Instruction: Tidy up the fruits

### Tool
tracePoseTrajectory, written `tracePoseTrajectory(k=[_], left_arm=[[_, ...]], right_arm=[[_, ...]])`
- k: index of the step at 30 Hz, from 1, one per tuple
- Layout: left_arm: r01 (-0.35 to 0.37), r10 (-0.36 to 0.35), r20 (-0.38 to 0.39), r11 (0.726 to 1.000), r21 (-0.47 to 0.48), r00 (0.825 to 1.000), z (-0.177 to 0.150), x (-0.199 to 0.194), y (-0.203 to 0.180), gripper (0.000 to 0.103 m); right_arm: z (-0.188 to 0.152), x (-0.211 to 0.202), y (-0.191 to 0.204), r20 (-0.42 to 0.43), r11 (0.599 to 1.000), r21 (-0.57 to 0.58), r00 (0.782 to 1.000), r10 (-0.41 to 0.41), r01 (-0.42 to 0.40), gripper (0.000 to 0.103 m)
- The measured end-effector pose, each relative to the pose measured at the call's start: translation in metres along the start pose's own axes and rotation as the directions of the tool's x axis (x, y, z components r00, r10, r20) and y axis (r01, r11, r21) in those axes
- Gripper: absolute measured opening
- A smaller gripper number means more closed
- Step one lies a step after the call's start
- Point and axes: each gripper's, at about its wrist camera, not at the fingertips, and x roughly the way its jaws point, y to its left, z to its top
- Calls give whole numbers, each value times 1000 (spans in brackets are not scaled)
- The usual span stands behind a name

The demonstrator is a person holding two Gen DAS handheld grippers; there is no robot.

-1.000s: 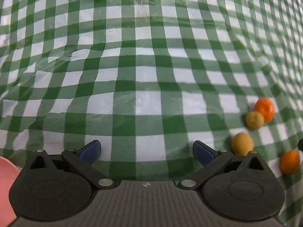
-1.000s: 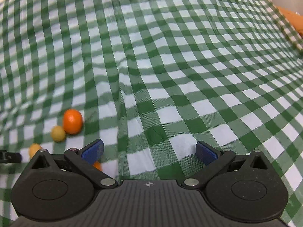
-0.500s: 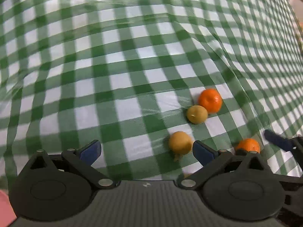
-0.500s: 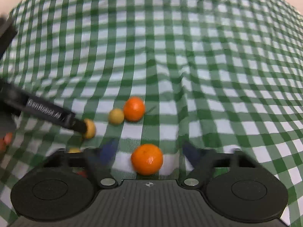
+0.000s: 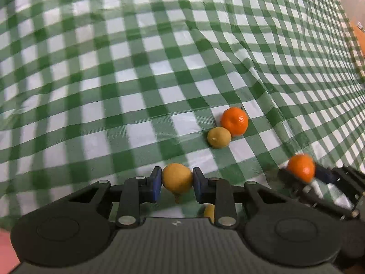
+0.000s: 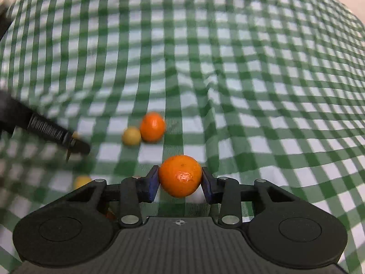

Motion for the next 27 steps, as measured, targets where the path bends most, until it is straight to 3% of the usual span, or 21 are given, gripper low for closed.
tracePoseTrajectory(k=[6,11,16,21,27], left_arm=[[-86,87,27,995,-42,996,-34,-84,20,32],[-157,159,7,982,-105,987,-83,-161,48,32],[-217,219,-11,961,-170,976,-137,-229,79,32],[-234,235,-22,942,-242,972,-185,-270,106,32],[-242,248,-20,919,-312,969,-218,-294,130,32]], right_arm=[[10,-78,28,85,999,4,995,52,-53,40],[-5,-137,79,44,982,-11,981,189,-189,40],[-26,-185,137,-2,948,-55,950,313,-313,40],[-39,-222,191,-48,909,-119,917,396,-399,40],[-52,-246,226,-100,881,-171,897,430,-442,40]])
